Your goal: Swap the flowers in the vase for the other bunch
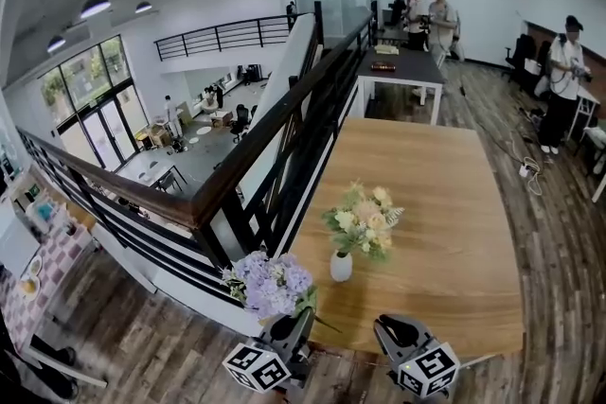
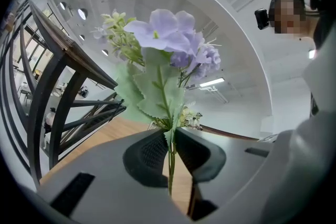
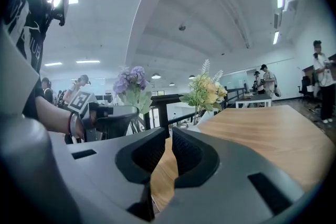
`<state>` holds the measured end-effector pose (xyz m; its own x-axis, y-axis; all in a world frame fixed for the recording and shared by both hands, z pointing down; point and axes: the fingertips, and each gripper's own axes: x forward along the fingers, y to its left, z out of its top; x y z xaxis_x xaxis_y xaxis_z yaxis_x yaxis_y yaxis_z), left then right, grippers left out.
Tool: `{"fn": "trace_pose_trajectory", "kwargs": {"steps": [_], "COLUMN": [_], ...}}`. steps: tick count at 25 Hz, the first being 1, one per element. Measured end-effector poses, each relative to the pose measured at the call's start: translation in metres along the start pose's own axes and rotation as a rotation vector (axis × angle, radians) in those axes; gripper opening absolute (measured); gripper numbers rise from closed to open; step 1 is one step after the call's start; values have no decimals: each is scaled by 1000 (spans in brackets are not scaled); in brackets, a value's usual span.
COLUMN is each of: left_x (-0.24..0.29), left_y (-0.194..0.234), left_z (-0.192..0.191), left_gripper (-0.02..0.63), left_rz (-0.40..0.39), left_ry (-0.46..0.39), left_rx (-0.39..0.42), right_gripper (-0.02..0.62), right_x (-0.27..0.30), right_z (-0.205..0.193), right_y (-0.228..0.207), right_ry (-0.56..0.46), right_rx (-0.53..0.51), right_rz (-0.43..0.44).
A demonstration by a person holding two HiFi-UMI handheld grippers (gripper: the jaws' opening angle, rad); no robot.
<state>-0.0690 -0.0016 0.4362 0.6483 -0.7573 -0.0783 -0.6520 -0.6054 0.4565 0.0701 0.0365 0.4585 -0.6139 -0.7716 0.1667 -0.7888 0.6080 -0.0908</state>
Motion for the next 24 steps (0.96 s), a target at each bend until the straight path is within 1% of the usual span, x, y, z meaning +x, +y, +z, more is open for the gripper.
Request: {"fn": "trace_pose_trajectory", "kwargs": {"steps": [7,13,19,24], "left_x": [-32,-61,-91,-121], "left_y": [-9,-16,-28,-41], "left_z": [0,9,7,4], "left_gripper": [48,48,48,48], "left_rz": [-23,-46,-76,-93], "left_ry": [21,34,44,55], "left_rx": [-9,-1,2,5], "right_gripper": [60,60,59,59], "right_x": [-14,-25,-41,-57], "right_z": [-1,1,-7,-9], "right_y": [28,62,92,124], "right_ry": [-2,-15,-26,-25], "right_rx": [20,36,62,55], "right_rz": [-33,-41,-58,-51]}}
